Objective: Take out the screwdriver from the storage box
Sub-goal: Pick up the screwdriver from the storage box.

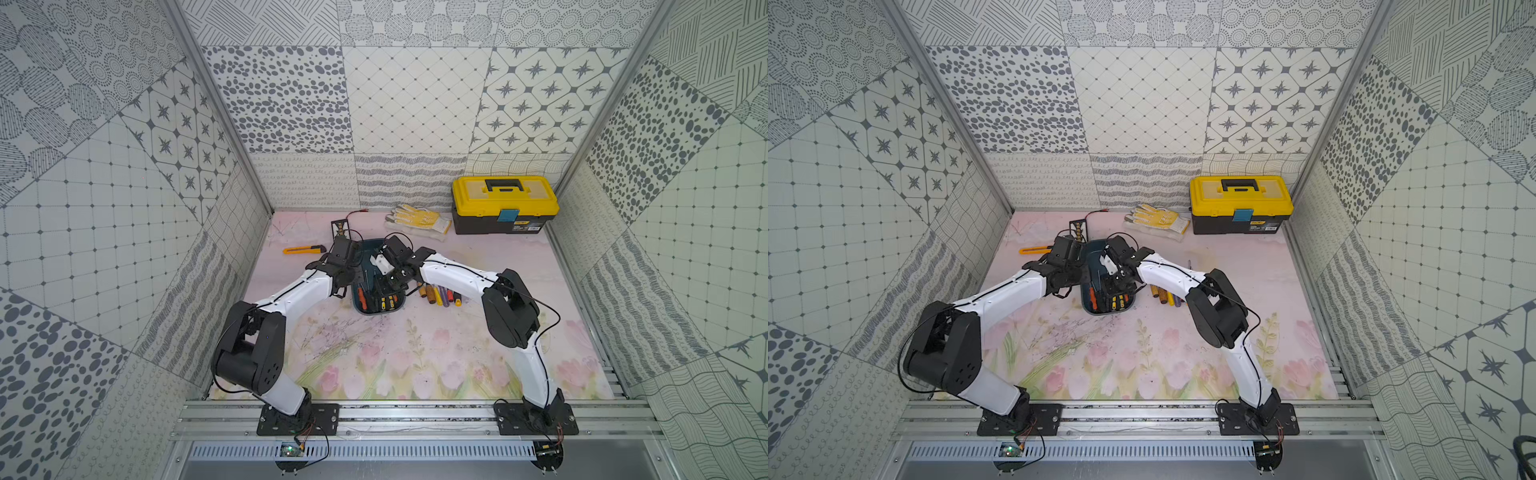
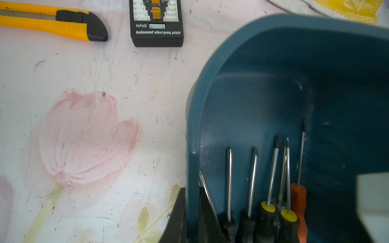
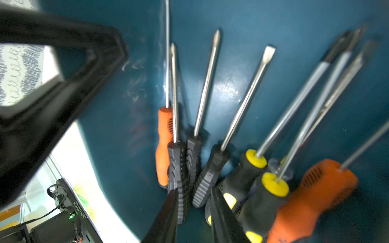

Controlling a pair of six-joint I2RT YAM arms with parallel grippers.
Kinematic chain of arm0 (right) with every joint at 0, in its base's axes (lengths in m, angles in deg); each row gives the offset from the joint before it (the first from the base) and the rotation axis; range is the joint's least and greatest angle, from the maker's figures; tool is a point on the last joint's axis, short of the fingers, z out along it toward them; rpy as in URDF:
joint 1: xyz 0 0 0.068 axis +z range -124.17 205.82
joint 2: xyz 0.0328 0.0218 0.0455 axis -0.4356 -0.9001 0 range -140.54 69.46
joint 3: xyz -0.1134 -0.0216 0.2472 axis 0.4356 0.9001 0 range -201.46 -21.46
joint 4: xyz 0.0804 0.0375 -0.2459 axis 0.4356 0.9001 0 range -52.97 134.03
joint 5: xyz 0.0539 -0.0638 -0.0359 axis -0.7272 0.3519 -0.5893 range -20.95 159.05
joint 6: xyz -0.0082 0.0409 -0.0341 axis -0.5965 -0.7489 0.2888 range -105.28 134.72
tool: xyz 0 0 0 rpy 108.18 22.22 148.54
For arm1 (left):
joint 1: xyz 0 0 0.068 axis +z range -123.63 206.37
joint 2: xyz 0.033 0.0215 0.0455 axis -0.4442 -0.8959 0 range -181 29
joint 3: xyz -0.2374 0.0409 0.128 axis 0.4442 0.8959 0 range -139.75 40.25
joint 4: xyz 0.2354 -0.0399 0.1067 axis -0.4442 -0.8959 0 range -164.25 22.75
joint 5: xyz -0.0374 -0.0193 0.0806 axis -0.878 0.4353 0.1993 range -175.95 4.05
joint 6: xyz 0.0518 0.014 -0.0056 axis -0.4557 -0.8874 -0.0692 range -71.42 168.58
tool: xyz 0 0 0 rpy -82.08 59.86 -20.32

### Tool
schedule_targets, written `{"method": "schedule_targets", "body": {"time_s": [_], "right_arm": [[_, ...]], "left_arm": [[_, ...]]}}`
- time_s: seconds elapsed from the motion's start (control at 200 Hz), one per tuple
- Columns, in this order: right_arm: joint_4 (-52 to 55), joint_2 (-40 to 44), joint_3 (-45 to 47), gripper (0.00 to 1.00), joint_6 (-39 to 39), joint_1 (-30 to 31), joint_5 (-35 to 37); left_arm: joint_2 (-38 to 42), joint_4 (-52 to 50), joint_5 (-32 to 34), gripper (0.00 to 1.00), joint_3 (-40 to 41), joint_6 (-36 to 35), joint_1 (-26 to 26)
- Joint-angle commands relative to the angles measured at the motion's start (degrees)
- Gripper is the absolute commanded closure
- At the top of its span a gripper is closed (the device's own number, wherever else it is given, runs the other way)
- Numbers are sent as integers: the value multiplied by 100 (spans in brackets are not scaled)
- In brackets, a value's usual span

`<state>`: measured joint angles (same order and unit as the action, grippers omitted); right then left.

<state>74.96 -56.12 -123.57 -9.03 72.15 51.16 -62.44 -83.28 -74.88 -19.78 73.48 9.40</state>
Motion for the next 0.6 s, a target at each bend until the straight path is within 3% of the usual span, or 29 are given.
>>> {"method": "schedule_targets", "body": {"time_s": [0.0,0.33,0.595], "right_arm": [[84,-197,-218,69,-128,40,167],[935,-774,-971,70,-213,104,1063],[1466,-1248,-1504,69,-255,252,1277]], "left_arm": [[75,326,84,100,52,-56,51],[100,333,97,100,91,-55,53],[113,338,97,100,84,-48,51]]}}
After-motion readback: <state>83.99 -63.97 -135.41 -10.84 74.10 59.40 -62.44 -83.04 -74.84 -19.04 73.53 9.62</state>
